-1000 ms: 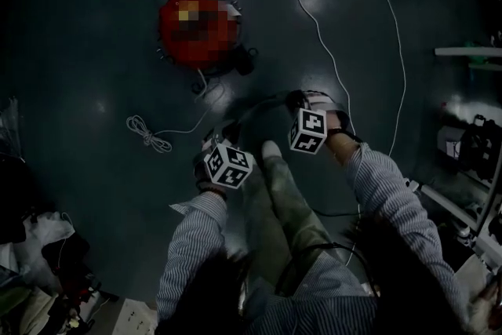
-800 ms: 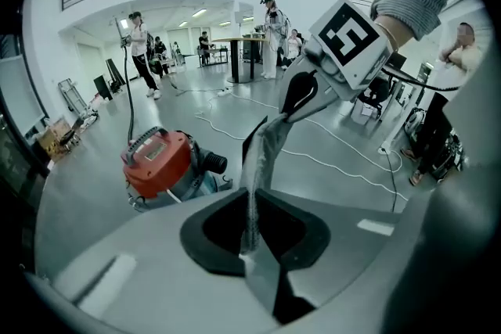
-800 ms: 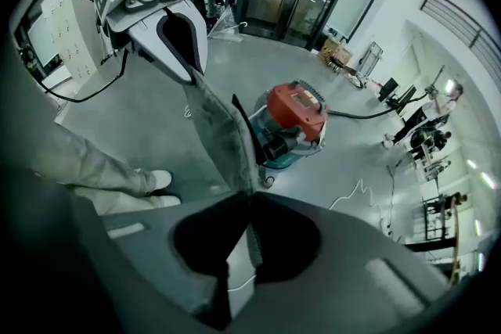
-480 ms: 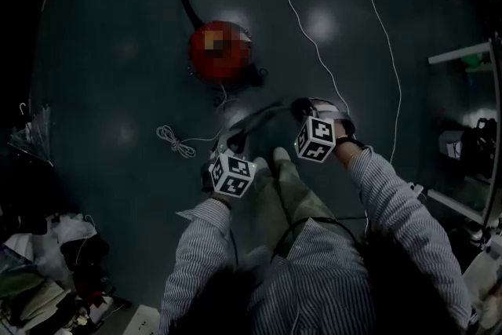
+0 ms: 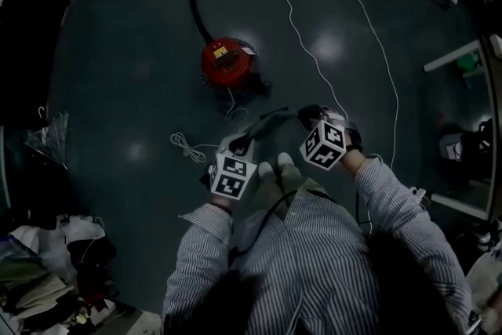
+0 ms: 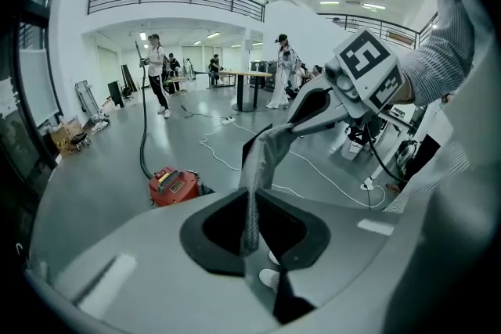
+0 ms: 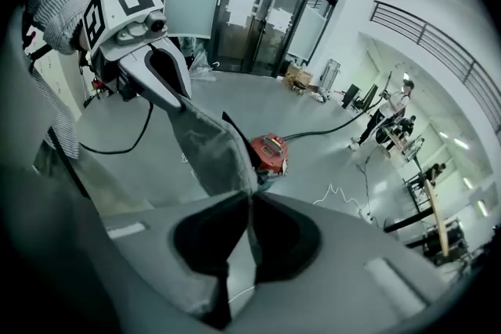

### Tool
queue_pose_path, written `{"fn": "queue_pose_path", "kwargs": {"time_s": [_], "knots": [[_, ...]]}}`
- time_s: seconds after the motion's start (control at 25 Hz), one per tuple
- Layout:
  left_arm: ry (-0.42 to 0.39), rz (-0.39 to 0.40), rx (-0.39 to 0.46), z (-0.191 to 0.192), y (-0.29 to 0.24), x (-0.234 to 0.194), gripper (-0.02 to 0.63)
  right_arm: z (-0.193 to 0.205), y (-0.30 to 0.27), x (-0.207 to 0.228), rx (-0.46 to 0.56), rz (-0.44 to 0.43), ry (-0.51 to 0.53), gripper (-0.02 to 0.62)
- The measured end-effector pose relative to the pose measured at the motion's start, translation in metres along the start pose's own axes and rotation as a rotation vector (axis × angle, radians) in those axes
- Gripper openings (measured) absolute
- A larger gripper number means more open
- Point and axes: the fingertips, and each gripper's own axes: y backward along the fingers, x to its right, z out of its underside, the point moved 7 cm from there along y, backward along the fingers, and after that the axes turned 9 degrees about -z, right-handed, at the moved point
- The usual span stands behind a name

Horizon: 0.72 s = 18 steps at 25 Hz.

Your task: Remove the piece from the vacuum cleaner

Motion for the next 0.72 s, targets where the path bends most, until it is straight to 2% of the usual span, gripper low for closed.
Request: {"fn": "queue_pose_path", "kwargs": {"time_s": [0.36, 0.72], "knots": [[0.050, 0.013, 0.063, -0.011, 0.047, 0.019, 0.032, -0.001, 0.052, -0.025, 0.105, 0.005, -0.074, 0.021], [0.091, 0.013, 0.086, -0.012, 0.058, 0.022, 0.032, 0.000, 0.066, -0.032, 0.161, -0.009, -0.158, 0.021]]}}
